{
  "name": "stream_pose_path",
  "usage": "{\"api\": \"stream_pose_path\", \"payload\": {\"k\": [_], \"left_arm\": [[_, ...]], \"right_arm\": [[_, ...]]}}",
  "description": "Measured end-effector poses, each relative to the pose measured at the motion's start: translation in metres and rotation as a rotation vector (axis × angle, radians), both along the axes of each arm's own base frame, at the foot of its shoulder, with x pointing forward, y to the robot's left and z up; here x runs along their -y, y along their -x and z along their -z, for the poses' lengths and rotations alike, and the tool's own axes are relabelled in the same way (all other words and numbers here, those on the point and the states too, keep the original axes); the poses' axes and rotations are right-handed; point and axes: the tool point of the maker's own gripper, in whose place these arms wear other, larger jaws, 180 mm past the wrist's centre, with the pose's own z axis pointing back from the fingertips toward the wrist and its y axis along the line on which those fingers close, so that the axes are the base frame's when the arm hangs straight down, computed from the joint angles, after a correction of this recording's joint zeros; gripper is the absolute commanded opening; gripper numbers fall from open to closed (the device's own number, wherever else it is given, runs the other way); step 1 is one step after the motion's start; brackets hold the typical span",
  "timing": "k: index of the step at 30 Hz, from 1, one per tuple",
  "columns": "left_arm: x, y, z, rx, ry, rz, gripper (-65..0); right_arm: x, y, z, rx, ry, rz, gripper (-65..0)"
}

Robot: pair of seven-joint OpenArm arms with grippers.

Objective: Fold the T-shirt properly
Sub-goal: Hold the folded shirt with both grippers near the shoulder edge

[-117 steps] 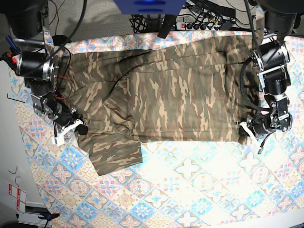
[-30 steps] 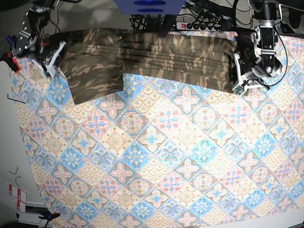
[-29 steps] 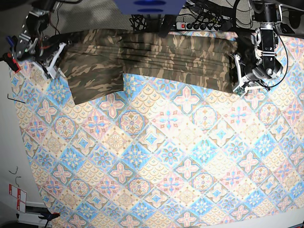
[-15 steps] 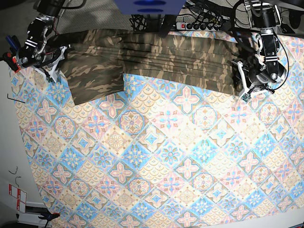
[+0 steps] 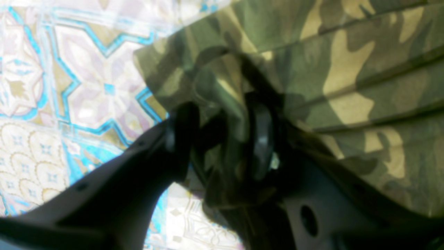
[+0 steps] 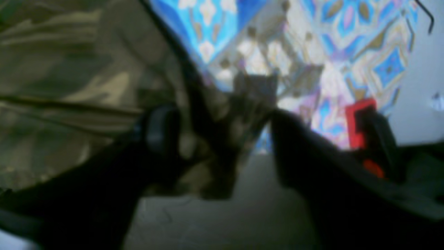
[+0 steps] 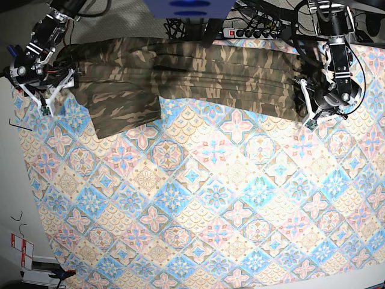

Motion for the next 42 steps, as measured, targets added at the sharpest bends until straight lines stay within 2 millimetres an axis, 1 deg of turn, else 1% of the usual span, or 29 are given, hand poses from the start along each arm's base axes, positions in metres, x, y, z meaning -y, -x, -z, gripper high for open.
{"api": "stream_pose_path", "payload": {"k": [2,5,13,16,18,20,23,25,27,30,34,38,40,42], "left_arm": [[0.0,0.0,0.0,0.001,0.0,0.0,-40.5],[0.0,0.0,0.0,0.0,-0.002,0.0,-40.5],[0.0,0.0,0.0,0.001,-0.001,0.0,-40.5],[0.0,-0.001,0.0,0.001,-0.002,0.0,-40.4],[0.0,-0.001,0.0,0.001,-0.002,0.0,-40.4],[0.0,-0.001,0.0,0.002,-0.001,0.0,-40.4],[0.0,-0.001,0.0,0.001,-0.002,0.0,-40.4],[0.0,-0.001,0.0,0.002,-0.001,0.0,-40.4],[0.0,-0.001,0.0,0.001,-0.002,-0.001,-40.4],[-0.001,-0.001,0.0,0.002,-0.003,-0.003,-40.4],[0.0,-0.001,0.0,0.003,-0.002,-0.003,-40.4],[-0.001,-0.002,0.0,0.005,-0.003,-0.006,-40.4],[-0.001,-0.001,0.0,0.002,-0.003,-0.003,-40.4],[0.0,-0.002,0.0,0.005,0.0,-0.003,-40.4]], "right_arm": [[0.001,0.005,0.001,-0.014,0.001,0.006,-10.4],[0.002,0.004,0.001,-0.013,0.003,0.006,-6.4],[0.002,0.008,0.002,-0.021,0.004,0.01,-6.3],[0.004,0.003,-0.007,0.007,0.023,0.008,-6.3],[0.012,-0.002,-0.02,0.052,0.046,0.024,-6.2],[0.019,-0.002,-0.025,0.067,0.059,0.049,-6.2],[0.027,0.006,-0.027,0.073,0.059,0.091,-6.2],[0.039,0.016,-0.029,0.057,0.088,0.132,-6.2],[0.045,0.021,-0.031,0.046,0.103,0.151,-6.2],[0.041,0.019,-0.03,0.071,0.08,0.158,-6.2],[0.038,0.025,-0.029,0.161,-0.003,0.272,-6.2],[0.037,0.028,-0.026,0.153,-0.045,0.291,-6.2],[0.033,0.026,-0.02,0.147,-0.074,0.294,-6.2],[0.027,0.028,-0.008,0.129,-0.118,0.302,-6.2]]}}
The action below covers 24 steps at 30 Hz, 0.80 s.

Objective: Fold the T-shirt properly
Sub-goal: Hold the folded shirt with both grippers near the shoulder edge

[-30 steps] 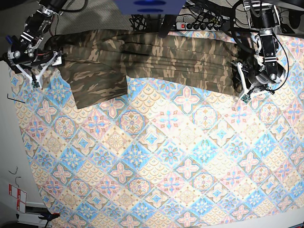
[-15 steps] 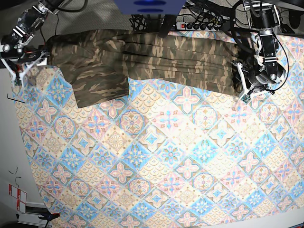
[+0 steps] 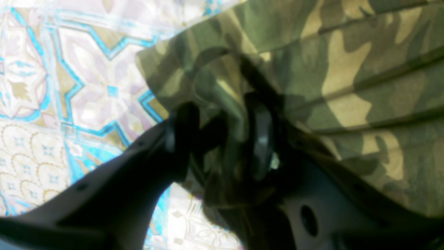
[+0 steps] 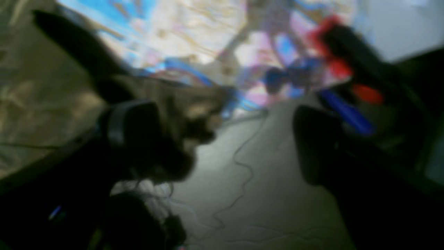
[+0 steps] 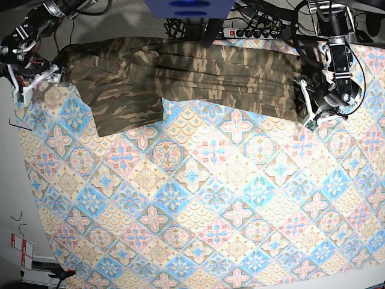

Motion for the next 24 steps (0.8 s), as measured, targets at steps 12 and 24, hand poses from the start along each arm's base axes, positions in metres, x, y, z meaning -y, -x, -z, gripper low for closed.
{"api": "stream_pose_path", "payload": {"k": [12,24], "left_arm": [[0.0,0.0,0.0,0.002,0.001,0.001,-40.5],[0.0,-0.005,-0.002,-0.001,-0.007,-0.001,-41.6]], "right_arm": [[-0.001,-0.003,0.067,0.008,-0.232,0.06,-6.2],[-0.002,-0.016,0.075,-0.139,-0.175,-0.058,-49.2]]}}
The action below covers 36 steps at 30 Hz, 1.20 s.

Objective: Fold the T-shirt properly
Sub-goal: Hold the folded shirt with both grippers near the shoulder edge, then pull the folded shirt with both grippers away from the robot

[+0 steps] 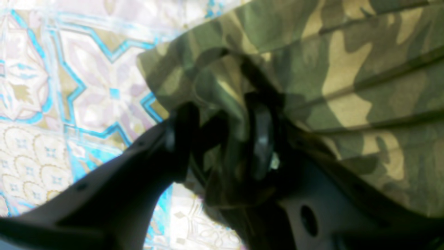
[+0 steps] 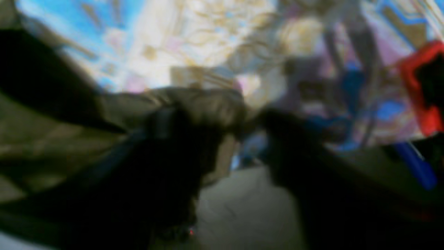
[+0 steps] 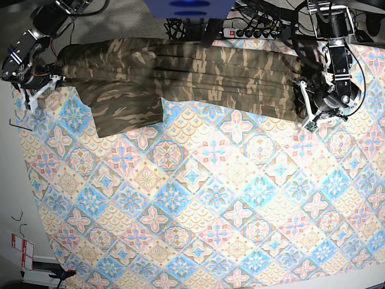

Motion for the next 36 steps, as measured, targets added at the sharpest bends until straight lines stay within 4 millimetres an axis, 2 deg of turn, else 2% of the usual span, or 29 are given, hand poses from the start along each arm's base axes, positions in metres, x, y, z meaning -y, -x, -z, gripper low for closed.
{"api": "stream_pose_path", "payload": {"k": [3,6,7,12,21,22,24,27,28,31,33,36], "left_arm": [[0.002,0.001,0.0,-0.001,0.005,0.006,-50.9],[0.006,0.001,0.002,-0.001,0.019,0.008,-62.5],[0.007,0.001,0.002,0.001,0.023,0.007,-63.9],[0.007,-0.001,0.002,0.006,0.025,0.004,-64.0],[0.004,-0.025,0.003,0.013,0.073,-0.098,-64.0],[0.003,-0.032,0.003,0.01,0.079,-0.109,-64.0],[-0.002,-0.045,0.002,0.013,0.064,-0.14,-64.1],[-0.005,-0.053,0.0,0.028,0.061,-0.158,-64.1],[-0.005,-0.055,-0.001,0.028,0.063,-0.16,-64.1],[-0.009,-0.063,-0.001,0.004,0.059,-0.167,-64.1],[-0.01,-0.072,-0.002,0.006,0.058,-0.18,-64.1],[-0.007,-0.081,-0.004,0.017,0.071,-0.183,-64.1]], "right_arm": [[-0.002,0.001,0.0,-0.013,-0.008,0.0,-62.6],[-0.002,0.001,0.0,-0.02,-0.011,-0.001,-62.3],[-0.002,0.001,0.0,-0.02,-0.011,-0.001,-62.3],[-0.003,-0.002,-0.001,-0.017,-0.015,-0.001,-62.3],[-0.004,-0.024,-0.007,-0.112,0.01,-0.05,-62.4],[-0.008,-0.034,-0.008,-0.095,0.0,-0.058,-62.4],[-0.025,-0.07,-0.011,-0.008,-0.015,-0.095,-62.3],[-0.052,-0.115,-0.02,0.072,-0.036,-0.165,-62.3],[-0.056,-0.126,-0.024,0.088,-0.029,-0.185,-62.3],[-0.035,-0.14,-0.036,0.04,0.058,-0.188,-62.2],[-0.03,-0.154,-0.041,0.031,0.065,-0.191,-62.2],[-0.044,-0.196,-0.048,0.117,0.035,-0.208,-62.2]]}}
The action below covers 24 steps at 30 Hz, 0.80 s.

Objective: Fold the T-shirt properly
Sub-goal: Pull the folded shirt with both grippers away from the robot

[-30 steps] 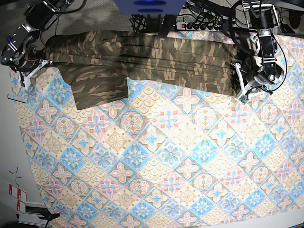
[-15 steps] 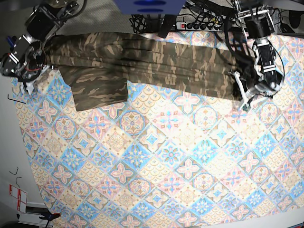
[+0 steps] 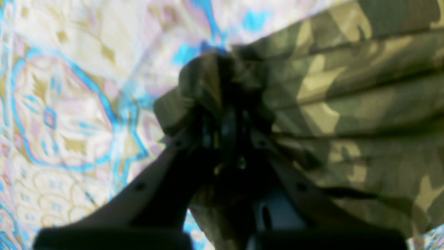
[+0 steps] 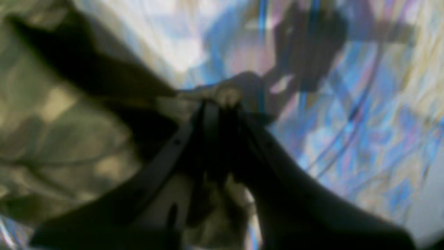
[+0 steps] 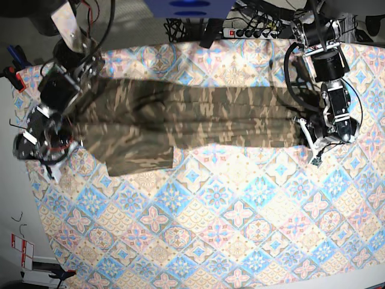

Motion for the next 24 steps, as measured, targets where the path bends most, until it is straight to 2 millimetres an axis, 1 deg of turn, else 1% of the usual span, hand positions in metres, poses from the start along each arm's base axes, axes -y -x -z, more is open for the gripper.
{"api": "stream_pose_path", "payload": {"k": [1,3,5,8,10,12,14,16,18,20,21,24], "left_arm": [[0.0,-0.002,-0.001,0.002,0.001,0.001,-64.1],[-0.002,-0.008,-0.003,-0.005,-0.006,-0.004,-64.1],[-0.003,-0.02,-0.006,-0.003,0.006,-0.014,-64.1],[-0.002,-0.037,-0.01,0.022,0.042,-0.025,-64.1],[0.0,-0.044,-0.01,0.051,0.064,-0.027,-64.1],[0.003,-0.043,-0.005,0.049,0.08,-0.026,-64.1],[0.003,-0.043,-0.001,0.042,0.092,-0.034,-64.1],[0.001,-0.044,-0.001,0.035,0.096,-0.039,-64.1],[-0.003,-0.044,-0.003,0.039,0.099,-0.042,-64.1],[-0.007,-0.043,-0.004,0.05,0.104,-0.058,-64.2],[-0.011,-0.044,-0.005,0.063,0.105,-0.07,-64.2],[-0.024,-0.043,-0.009,0.095,0.118,-0.117,-64.1]], "right_arm": [[-0.008,-0.011,0.001,0.015,-0.019,-0.014,-62.2],[-0.024,-0.025,0.005,0.024,-0.056,-0.039,-62.2],[-0.037,-0.039,0.007,0.046,-0.095,-0.057,-62.2],[-0.048,-0.054,0.008,0.092,-0.148,-0.062,-62.1],[-0.056,-0.066,0.007,0.133,-0.186,-0.065,-62.1],[-0.061,-0.071,0.006,0.14,-0.215,-0.066,-62.1],[-0.06,-0.075,0.004,0.148,-0.234,-0.057,-62.1],[-0.054,-0.079,0.0,0.185,-0.26,-0.012,-62.1],[-0.041,-0.078,-0.001,0.206,-0.259,0.023,-62.1],[-0.022,-0.077,-0.001,0.217,-0.224,0.088,-62.1],[-0.016,-0.077,-0.001,0.22,-0.209,0.111,-62.1],[-0.01,-0.078,-0.003,0.235,-0.203,0.123,-62.2]]}}
